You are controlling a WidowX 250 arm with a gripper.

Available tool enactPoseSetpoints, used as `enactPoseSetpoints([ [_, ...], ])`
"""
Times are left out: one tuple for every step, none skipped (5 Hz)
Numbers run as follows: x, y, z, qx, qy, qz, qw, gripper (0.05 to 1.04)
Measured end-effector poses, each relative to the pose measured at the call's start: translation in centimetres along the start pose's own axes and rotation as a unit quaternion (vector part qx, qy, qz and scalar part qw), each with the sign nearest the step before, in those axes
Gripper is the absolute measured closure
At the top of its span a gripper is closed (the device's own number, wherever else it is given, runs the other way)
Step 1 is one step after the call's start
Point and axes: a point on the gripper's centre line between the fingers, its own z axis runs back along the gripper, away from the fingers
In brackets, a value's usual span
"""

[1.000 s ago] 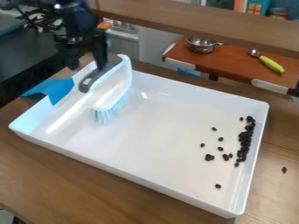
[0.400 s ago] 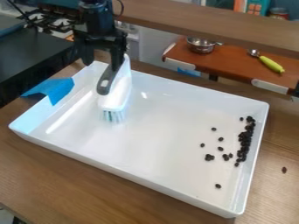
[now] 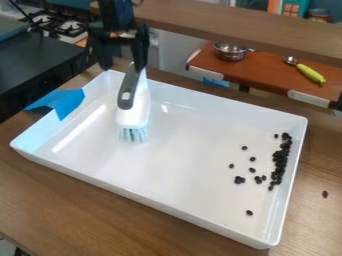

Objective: Sweep into pile

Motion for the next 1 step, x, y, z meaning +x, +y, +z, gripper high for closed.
enactPoseSetpoints([
  [0.97, 0.65, 3.64, -0.04, 0.009, 0.03, 0.9987, 0.072],
])
